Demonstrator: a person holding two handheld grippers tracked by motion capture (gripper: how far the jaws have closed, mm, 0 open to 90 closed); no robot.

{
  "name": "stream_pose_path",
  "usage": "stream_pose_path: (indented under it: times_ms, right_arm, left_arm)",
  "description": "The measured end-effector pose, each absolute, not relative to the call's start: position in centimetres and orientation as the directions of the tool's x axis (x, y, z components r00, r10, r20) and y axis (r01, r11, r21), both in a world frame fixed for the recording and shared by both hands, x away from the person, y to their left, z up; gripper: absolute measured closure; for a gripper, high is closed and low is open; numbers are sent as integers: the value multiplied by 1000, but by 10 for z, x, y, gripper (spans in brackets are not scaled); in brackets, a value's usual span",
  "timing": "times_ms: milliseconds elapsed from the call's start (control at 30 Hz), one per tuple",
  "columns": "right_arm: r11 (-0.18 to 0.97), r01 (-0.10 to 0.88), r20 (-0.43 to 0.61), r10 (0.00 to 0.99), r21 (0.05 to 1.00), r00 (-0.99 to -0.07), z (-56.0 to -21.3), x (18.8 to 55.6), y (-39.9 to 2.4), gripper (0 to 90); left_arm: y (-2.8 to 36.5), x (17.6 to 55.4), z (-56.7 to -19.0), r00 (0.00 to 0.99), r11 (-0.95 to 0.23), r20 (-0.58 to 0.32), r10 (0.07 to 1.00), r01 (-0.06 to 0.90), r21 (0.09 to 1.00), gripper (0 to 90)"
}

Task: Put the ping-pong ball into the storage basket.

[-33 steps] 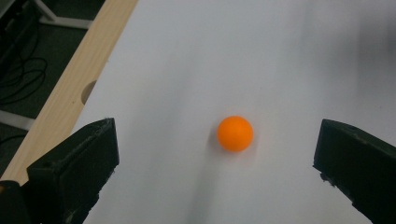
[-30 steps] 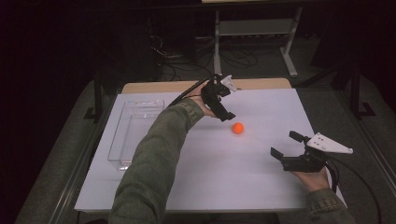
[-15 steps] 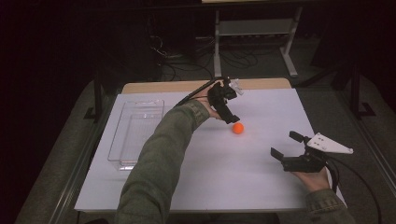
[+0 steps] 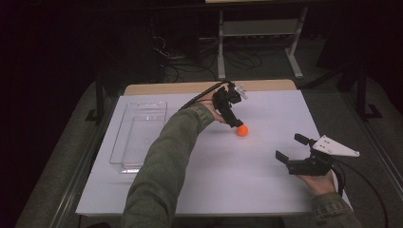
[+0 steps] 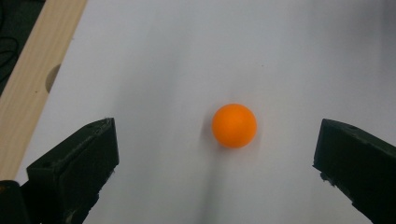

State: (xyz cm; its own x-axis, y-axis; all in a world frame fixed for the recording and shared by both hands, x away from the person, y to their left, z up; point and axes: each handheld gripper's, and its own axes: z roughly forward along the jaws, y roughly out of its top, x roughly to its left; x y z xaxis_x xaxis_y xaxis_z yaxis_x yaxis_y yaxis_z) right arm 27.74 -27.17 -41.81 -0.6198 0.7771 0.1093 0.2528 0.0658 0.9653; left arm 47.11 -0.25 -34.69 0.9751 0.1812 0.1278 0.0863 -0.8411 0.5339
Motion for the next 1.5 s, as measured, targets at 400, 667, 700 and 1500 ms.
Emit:
stream_pose_path:
  times_ms: [400,667,700,1500]
  right_arm:
    - [63,248,108,776,967,-621,-418,277,-273,0]
    - [63,249,109,776,967,-621,-418,277,-273,0]
    - [62,249,110,776,966,-621,-418,277,-273,0]
    - [50,242,116,775,969,-622,-417,277,-275,0]
  left_arm:
    - [-10,477,-366,983,-845,94,159,86,528,0]
    - [-14,481,-374,985,-839,81,150,84,538,0]
    - [-15,481,-374,986,-840,80,147,82,536,0]
    - [-22,486,-395,991,-848,44,128,86,523,0]
